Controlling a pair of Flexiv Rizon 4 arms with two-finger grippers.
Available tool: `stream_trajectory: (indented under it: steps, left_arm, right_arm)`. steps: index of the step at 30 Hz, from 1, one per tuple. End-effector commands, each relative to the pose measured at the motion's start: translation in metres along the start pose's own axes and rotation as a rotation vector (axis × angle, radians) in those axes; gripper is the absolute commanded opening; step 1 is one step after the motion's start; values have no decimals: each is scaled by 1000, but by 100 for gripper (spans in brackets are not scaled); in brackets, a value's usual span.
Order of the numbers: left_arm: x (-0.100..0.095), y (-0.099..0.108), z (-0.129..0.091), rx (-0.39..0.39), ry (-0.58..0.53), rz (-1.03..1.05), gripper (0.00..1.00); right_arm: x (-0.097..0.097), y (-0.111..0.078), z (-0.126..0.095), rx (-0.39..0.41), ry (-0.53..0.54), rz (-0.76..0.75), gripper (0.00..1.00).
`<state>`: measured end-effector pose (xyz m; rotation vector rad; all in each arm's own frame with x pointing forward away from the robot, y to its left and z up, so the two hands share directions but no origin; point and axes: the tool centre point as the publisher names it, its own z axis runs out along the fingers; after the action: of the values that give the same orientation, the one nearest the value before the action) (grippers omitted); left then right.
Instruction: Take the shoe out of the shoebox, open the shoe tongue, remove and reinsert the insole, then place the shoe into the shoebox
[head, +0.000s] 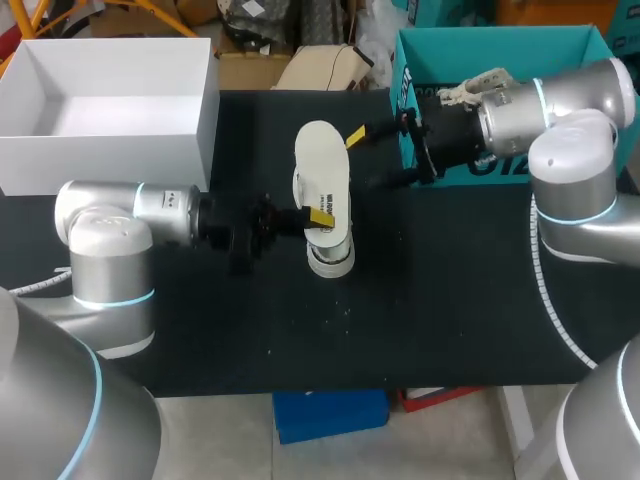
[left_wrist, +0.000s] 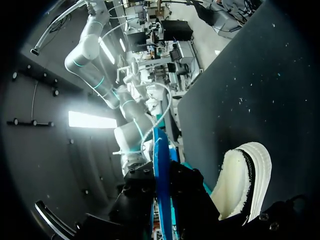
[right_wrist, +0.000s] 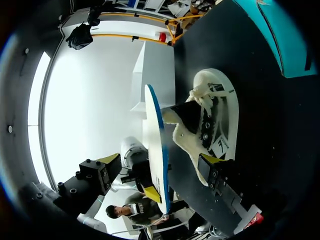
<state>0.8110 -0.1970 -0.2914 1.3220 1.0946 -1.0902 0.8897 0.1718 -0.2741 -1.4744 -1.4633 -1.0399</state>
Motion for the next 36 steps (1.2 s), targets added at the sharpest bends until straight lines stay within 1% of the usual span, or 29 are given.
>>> stream_trajectory:
  steps: [1, 2, 3, 4, 5, 7, 8, 9, 10, 11, 12, 13, 16, 17, 22, 25, 29, 30, 32, 33, 34, 36]
  left_arm:
    - [0, 0, 0, 1, 2, 2, 0]
    - [0, 0, 0, 1, 2, 2, 0]
    - [0, 0, 0, 1, 2, 2, 0]
    - [0, 0, 0, 1, 2, 2, 0]
    - [0, 0, 0, 1, 2, 2, 0]
    - [0, 0, 0, 1, 2, 2, 0]
    - [0, 0, 0, 1, 2, 2, 0]
    - [0, 0, 0, 1, 2, 2, 0]
    - [0, 0, 0, 1, 2, 2, 0]
    - [0, 0, 0, 1, 2, 2, 0]
    - [0, 0, 0, 1, 2, 2, 0]
    - [0, 0, 0, 1, 2, 2, 0]
    - [0, 0, 0, 1, 2, 2, 0]
    - [0, 0, 0, 1, 2, 2, 0]
    - [0, 0, 0, 1, 2, 2, 0]
    - [0, 0, 0, 1, 2, 2, 0]
    - [0, 0, 0, 1, 2, 2, 0]
    - [0, 0, 0, 1, 2, 2, 0]
    - [0, 0, 0, 1, 2, 2, 0]
    - [0, 0, 0, 1, 2, 2, 0]
    - [0, 0, 0, 1, 2, 2, 0]
    - [0, 0, 0, 1, 2, 2, 0]
  right_arm:
    - [0, -7, 13, -4, 45, -17, 100]
    - [1, -8, 14, -4, 47, -19, 100]
    - [2, -9, 16, -4, 46, -19, 98]
    - [2, -11, 18, -5, 47, -19, 91]
    - [3, -12, 20, -5, 49, -20, 100]
    - [5, -14, 25, -8, 54, -22, 99]
    - [5, -15, 27, -12, 56, -21, 84]
    - [5, -15, 29, -13, 57, -20, 78]
    - [5, -17, 32, -15, 59, -19, 79]
    - [4, -18, 35, -15, 61, -16, 74]
    - [3, -19, 38, -15, 67, -12, 56]
    - [2, -20, 40, -17, 69, -9, 53]
    - [0, -22, 45, -26, 79, 2, 50]
    - [0, -22, 45, -30, 82, 5, 51]
    - [-4, -23, 49, -61, 99, 19, 49]
    - [-7, -23, 51, -65, 99, 25, 48]
    - [-10, -23, 54, -64, 98, 33, 44]
    - [-10, -23, 54, -64, 97, 34, 37]
    - [-10, -21, 54, -66, 96, 35, 16]
    - [-10, -20, 53, -68, 95, 35, 8]
    - [-10, -18, 52, -70, 93, 34, 6]
    - [-10, -14, 51, -73, 92, 34, 11]
